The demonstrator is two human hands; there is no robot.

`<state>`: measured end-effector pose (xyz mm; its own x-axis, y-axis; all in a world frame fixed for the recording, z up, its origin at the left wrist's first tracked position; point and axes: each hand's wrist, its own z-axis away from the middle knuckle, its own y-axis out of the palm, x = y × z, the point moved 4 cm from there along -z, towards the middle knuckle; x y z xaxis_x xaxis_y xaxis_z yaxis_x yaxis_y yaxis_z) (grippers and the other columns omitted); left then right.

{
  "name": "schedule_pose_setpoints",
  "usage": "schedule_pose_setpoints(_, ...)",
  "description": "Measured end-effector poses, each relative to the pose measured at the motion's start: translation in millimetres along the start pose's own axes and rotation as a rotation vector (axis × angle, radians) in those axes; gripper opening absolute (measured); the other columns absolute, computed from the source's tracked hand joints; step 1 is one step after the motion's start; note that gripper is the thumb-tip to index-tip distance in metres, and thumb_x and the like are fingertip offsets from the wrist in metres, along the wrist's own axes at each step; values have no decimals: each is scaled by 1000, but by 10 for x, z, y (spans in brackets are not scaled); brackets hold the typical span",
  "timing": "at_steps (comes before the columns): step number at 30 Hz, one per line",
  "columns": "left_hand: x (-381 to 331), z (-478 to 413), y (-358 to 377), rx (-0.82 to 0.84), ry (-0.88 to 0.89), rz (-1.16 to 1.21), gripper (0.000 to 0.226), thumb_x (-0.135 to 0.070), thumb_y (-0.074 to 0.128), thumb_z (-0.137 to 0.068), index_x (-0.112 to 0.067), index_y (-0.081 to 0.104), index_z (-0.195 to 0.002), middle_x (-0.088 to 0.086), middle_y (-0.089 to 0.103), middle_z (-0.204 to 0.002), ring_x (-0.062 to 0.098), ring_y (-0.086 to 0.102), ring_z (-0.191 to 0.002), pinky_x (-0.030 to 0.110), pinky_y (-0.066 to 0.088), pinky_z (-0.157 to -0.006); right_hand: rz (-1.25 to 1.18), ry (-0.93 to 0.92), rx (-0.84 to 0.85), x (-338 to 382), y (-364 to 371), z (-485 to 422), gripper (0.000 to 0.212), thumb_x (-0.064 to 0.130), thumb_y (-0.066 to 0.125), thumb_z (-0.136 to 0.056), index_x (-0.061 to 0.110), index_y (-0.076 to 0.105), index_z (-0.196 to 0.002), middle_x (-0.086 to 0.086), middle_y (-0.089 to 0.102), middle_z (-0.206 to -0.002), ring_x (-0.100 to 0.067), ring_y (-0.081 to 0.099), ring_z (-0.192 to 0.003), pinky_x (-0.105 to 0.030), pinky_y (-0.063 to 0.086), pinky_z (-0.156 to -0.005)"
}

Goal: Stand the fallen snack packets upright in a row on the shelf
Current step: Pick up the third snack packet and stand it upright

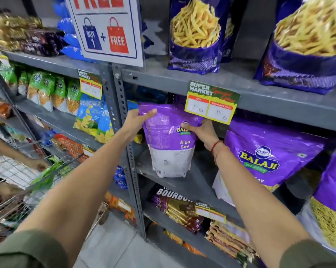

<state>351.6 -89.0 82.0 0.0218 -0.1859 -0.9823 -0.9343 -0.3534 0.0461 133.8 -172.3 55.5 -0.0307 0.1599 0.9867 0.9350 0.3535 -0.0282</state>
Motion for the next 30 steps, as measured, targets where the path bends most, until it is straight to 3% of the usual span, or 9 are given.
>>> schedule_pose_setpoints(3, 6, -47, -1, 29, -2, -12, 6, -19, 71, -81, -20, 73, -76, -8, 77, -72, 6, 72, -68, 19, 56, -62, -81, -27, -18, -17, -24, -8, 25, 4, 78, -73, 16, 65, -91, -4, 72, -96, -5, 71, -73, -21, 58, -65)
schedule_pose_setpoints(7, 99, 77, -3, -44, 28, 37, 9, -20, 73, -81, -19, 72, -89, -9, 78, -80, 5, 72, -74, 17, 55, -65, -142, -13, 17, -130, -39, 38, 23, 6, 77, -76, 13, 67, -95, 13, 76, -76, -4, 72, -73, -17, 55, -61)
schedule_pose_setpoints(12, 578, 651, 177, -450, 55, -43, 31, -28, 67, -86, -9, 62, -110, 2, 67, -103, 7, 63, -88, 5, 47, -73, -111, 82, 74, -504, -37, 205, 23, 13, 78, -76, 18, 68, -96, 6, 75, -90, -6, 72, -79, -18, 55, -66)
schedule_pose_setpoints(14, 879, 971, 325, -558, 48, -159, 28, -22, 61, -89, -6, 59, -112, 14, 62, -109, 23, 61, -95, 17, 51, -82, -56, 85, 98, -643, -8, 266, 18, 15, 78, -76, 21, 71, -91, 1, 74, -96, -5, 71, -82, -19, 54, -74)
schedule_pose_setpoints(16, 1142, 1224, 554, -515, 23, -274, 30, -16, 59, -89, -5, 56, -117, 13, 54, -112, 32, 57, -104, 41, 49, -92, -14, 76, 73, -731, 21, 310, 13, 18, 78, -76, 22, 71, -87, 1, 73, -95, -6, 69, -84, -25, 54, -82)
schedule_pose_setpoints(18, 1321, 1371, 837, -363, 5, -366, 42, -16, 62, -86, -9, 50, -126, 9, 47, -124, 30, 51, -117, 48, 47, -96, 25, 49, -8, -781, 46, 348, 11, 25, 80, -75, 24, 71, -82, 6, 74, -90, -6, 69, -83, -27, 54, -82)
schedule_pose_setpoints(21, 1384, 1409, 1070, -270, 31, -462, 64, -30, 71, -79, -17, 40, -134, 3, 39, -137, 24, 39, -132, 44, 43, -103, 57, -7, -128, -777, 89, 482, 16, 38, 81, -71, 29, 71, -78, 20, 73, -76, 5, 69, -77, -14, 52, -70)
schedule_pose_setpoints(25, 1388, 1245, 976, -230, 16, -510, 93, -30, 82, -65, -10, 32, -141, 13, 37, -139, 29, 36, -134, 40, 39, -107, 60, -54, -144, -755, 181, 718, 37, 58, 75, -66, 27, 72, -86, 11, 76, -85, -3, 69, -90, -23, 53, -85)
schedule_pose_setpoints(30, 1425, 1012, 701, -195, 14, -457, 98, -34, 86, -54, -12, 38, -137, 7, 44, -130, 18, 46, -123, 31, 41, -103, 21, -96, -131, -814, 315, 899, 33, 59, 55, -81, 31, 69, -91, 30, 71, -87, 13, 63, -87, -4, 43, -76)
